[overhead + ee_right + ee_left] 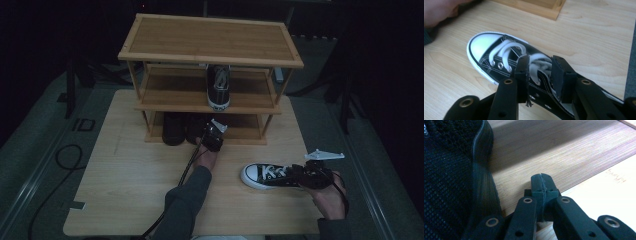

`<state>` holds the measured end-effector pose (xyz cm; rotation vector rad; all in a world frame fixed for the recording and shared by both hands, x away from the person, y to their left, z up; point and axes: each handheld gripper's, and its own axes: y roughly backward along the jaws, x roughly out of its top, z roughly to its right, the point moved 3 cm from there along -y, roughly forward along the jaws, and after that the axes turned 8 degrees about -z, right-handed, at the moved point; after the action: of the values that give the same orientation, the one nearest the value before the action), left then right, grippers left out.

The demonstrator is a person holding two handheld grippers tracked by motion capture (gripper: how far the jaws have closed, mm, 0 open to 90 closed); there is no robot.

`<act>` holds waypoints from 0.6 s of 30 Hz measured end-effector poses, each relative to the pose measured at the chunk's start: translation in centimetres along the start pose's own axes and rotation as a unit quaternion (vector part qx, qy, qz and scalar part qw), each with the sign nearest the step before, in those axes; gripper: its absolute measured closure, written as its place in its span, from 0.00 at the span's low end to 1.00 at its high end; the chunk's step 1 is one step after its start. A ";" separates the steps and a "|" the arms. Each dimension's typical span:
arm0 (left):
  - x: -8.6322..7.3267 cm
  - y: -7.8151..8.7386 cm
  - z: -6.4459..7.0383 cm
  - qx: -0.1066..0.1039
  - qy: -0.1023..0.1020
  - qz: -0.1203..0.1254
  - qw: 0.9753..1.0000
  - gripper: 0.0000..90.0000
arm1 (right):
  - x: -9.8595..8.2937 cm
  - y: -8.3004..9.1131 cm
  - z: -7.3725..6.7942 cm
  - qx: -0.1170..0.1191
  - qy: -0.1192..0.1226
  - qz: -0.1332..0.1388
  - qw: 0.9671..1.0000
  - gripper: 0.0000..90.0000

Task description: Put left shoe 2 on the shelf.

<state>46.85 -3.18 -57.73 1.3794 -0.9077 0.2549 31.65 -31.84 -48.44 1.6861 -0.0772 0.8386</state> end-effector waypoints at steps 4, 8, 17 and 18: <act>0.0 0.0 0.0 0.001 -0.002 0.000 1.000 1.00 | -0.3 -0.3 0.2 0.006 0.002 -0.012 1.000 0.75; 0.0 0.0 -0.1 0.001 -0.002 0.000 1.000 1.00 | -0.3 -0.9 -0.1 0.006 0.012 -0.026 1.000 0.75; 0.0 0.0 0.0 0.003 -0.002 -0.001 1.000 1.00 | -0.3 -1.1 -0.5 0.008 0.032 -0.056 0.998 0.93; 0.0 0.0 0.0 0.003 -0.002 -0.001 1.000 1.00 | -0.3 -1.1 -0.6 0.006 0.033 -0.056 0.998 0.94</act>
<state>46.86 -3.16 -57.71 1.3860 -0.9104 0.2535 31.68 -31.11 -49.44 1.6574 0.0675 0.8113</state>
